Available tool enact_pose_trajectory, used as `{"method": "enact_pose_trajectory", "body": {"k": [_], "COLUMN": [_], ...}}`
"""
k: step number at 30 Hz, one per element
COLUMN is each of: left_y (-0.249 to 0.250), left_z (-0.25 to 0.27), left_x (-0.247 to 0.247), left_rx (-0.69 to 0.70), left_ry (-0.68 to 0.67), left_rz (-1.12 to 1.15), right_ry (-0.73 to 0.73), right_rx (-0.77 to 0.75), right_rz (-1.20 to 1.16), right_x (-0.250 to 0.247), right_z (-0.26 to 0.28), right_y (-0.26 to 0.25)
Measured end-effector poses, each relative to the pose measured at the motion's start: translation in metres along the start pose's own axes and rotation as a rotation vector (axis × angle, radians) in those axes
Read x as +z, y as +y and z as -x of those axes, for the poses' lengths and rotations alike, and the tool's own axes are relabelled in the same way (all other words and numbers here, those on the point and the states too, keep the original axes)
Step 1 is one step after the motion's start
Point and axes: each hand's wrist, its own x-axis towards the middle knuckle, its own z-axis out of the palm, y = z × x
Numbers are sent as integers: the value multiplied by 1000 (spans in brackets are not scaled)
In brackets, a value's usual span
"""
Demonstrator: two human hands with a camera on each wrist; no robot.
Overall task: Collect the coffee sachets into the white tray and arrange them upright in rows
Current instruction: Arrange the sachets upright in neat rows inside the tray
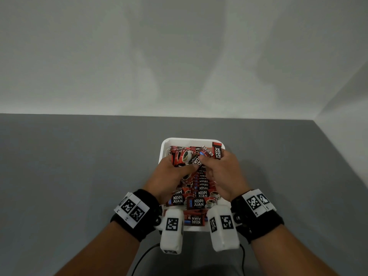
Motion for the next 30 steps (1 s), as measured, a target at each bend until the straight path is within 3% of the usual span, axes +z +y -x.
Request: {"method": "enact_pose_trajectory", "body": {"k": [4, 9, 13, 17, 24, 30], "left_y": [-4, -4, -4, -8, -1, -5], "left_z": [-2, -3, -3, -4, 1, -3], "left_x": [-2, 7, 13, 9, 11, 14], "left_rx": [27, 177, 94, -1, 93, 155], "left_ry": [75, 52, 3, 87, 36, 15], "left_rz": [-56, -170, -83, 3, -6, -174], "right_ry": [60, -37, 65, 83, 17, 17], "right_rx": [-30, 122, 160, 196, 165, 237], "right_rz": [10, -123, -105, -118, -71, -59], "right_x": [0, 15, 21, 9, 0, 14], "right_z": [-2, 2, -8, -14, -11, -8], "right_y": [4, 11, 14, 11, 11, 16]}}
